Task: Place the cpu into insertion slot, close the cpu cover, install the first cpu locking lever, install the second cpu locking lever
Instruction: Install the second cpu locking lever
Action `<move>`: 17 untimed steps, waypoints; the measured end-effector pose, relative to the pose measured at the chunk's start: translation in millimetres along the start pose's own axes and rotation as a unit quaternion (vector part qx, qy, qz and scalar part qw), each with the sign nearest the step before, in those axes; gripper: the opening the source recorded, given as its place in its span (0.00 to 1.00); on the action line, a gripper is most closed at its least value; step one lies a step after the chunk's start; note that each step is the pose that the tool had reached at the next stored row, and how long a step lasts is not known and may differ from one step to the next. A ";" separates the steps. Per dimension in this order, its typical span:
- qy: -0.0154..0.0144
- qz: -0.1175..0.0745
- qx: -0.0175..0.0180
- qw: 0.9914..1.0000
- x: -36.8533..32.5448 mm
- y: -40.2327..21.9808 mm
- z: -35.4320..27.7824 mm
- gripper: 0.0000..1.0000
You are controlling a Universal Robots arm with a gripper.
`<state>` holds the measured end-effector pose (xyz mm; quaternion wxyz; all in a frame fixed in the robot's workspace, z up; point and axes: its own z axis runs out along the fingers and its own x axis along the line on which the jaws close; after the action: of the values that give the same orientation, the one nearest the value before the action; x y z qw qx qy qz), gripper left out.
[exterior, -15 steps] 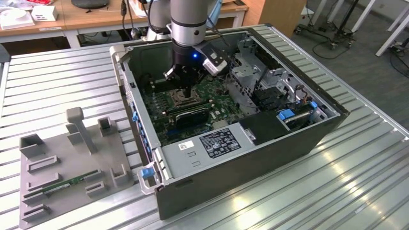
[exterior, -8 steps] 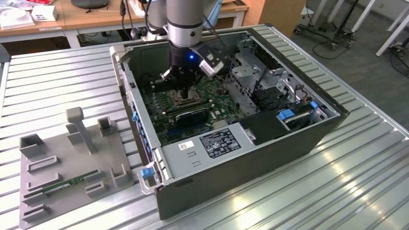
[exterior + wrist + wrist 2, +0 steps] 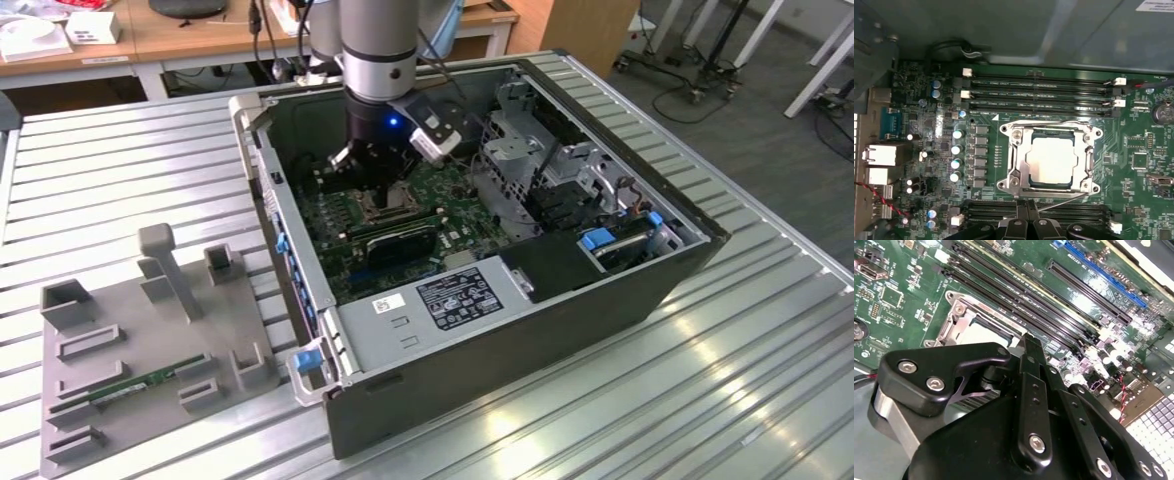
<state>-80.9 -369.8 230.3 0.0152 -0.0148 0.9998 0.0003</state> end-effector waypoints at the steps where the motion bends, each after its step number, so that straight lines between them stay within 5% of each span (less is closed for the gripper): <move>1: 0.000 0.000 0.000 1.000 0.8 0.0 0.2 0.11; 17: 0.000 0.000 0.000 1.000 8.2 -1.4 5.5 0.11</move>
<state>-88.9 -371.4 224.6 0.0152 -0.0147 0.9998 0.0002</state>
